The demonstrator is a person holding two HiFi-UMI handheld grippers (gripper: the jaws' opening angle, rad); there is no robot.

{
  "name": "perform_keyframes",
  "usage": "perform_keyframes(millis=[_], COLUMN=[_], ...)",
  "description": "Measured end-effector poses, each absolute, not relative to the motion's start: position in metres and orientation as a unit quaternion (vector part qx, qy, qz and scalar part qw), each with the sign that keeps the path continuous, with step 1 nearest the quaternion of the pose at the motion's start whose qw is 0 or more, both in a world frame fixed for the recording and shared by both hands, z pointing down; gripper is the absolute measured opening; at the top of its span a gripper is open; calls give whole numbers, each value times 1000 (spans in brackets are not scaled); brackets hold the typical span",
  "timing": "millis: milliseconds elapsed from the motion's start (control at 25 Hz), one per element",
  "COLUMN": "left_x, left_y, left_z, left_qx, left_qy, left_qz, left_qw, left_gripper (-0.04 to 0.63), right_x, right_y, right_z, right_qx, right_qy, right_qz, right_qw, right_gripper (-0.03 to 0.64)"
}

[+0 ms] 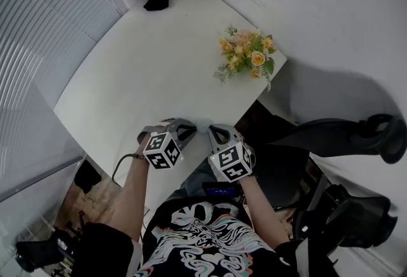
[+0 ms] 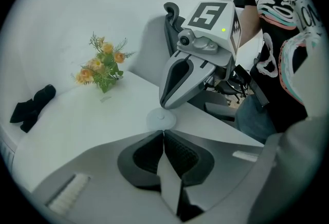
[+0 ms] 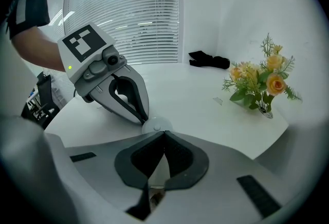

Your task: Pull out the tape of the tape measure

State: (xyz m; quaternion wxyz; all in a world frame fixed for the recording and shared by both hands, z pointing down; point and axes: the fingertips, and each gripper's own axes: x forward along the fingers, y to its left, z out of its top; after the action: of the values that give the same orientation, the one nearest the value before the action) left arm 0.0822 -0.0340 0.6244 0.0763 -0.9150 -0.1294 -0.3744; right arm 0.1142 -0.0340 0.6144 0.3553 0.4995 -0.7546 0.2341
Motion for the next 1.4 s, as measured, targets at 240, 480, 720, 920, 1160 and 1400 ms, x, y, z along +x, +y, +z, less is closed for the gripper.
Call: perform_keyframes(millis=[240,480,720,920,1160,1400], left_x=[82,83,83,82,83,83], left_y=[-36,-36,-36,-36,-37,-38], left_z=[624,624,623,624,624,624], left_qx=[-914,-914,-913,-913,-913,-913], left_qy=[-134,-135,-137,-137,-134,-133], left_qz=[-378,-379,-380,-380,-382,-382], left_qw=[61,58,54,54,49,49], left_gripper=[8,8,8,8,7,6], right_x=[113,100,97,98,98,98], right_y=[-38,-48,-51,-51,-52,-54], right_z=[613,608,611,611,612,612], right_qx=[497,502,518,520,511,508], right_qy=[-754,-759,-754,-756,-758,-756], right_qz=[222,235,240,249,247,259], right_qw=[369,341,324,311,321,322], right_gripper=[5,67,43,41,40,38])
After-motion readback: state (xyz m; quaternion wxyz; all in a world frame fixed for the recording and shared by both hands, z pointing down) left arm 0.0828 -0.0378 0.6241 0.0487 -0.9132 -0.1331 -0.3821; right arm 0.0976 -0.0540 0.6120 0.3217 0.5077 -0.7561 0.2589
